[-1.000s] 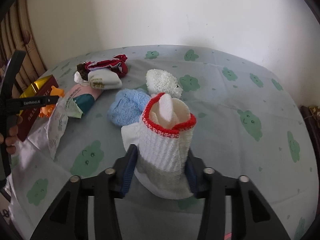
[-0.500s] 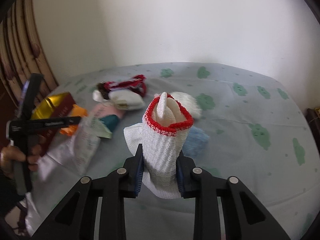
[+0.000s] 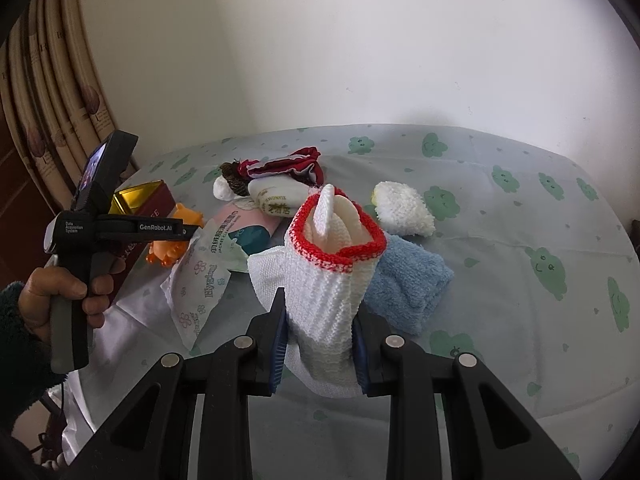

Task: Organize soft objects
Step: 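Carry the orange toy with the left gripper over the red tin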

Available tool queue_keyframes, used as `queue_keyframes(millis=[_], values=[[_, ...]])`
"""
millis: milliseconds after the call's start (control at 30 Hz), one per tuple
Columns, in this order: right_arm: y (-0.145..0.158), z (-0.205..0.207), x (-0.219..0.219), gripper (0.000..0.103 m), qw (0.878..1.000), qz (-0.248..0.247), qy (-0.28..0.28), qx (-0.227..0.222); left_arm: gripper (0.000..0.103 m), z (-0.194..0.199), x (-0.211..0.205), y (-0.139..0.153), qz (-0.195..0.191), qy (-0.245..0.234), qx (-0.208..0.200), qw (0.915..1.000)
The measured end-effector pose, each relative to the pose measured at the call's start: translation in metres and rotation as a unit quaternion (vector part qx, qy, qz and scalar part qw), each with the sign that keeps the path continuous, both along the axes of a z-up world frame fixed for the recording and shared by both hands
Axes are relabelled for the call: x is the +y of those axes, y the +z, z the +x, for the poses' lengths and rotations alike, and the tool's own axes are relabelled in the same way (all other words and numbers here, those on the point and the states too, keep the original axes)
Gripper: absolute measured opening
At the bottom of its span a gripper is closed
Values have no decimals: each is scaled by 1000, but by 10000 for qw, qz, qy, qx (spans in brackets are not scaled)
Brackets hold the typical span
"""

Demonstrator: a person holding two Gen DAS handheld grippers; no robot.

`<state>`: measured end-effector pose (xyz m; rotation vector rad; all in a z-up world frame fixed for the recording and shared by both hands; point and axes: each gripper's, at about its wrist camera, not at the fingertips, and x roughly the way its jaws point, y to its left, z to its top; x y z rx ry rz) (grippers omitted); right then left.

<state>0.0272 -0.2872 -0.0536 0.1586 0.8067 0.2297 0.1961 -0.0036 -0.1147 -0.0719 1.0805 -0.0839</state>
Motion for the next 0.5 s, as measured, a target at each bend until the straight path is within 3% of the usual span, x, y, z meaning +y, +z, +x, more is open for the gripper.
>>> queue_keyframes(millis=[200,500], values=[[1,-1,6,25,9999,-112,102,-38,48,-7,0,8,8,24,-81,10000],[-2,0,9,25,9997,-173,152,1,48,-27,12,48,63,35,-517,9986]])
